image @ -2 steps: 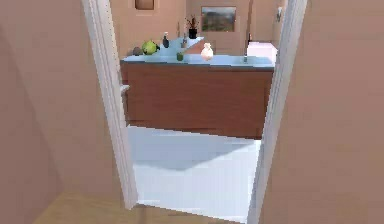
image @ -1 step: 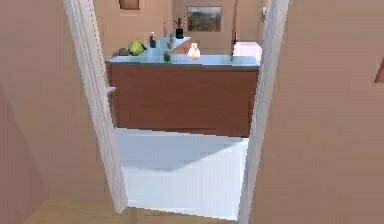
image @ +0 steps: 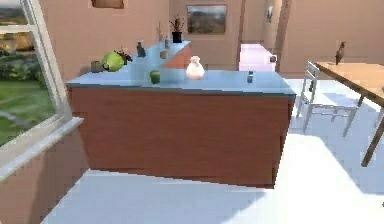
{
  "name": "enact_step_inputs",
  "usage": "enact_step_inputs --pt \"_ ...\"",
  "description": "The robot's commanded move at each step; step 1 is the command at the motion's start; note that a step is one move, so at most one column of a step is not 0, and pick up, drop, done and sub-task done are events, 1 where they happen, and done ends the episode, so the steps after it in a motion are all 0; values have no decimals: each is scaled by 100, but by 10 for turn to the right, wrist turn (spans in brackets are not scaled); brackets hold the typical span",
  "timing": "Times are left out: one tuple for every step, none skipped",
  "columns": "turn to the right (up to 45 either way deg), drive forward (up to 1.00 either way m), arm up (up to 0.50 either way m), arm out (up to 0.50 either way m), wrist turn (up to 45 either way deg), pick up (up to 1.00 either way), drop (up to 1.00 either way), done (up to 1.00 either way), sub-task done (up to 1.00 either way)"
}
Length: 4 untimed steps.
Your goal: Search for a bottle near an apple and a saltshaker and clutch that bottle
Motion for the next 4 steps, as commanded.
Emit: enact_step_inputs --pt "60 0 0 0 0 0 0 0 0" --pt "0 50 0 0 0 0 0 0 0" --pt "60 0 0 0 0 0 0 0 0" --pt "0 35 0 0 0 0 0 0 0"
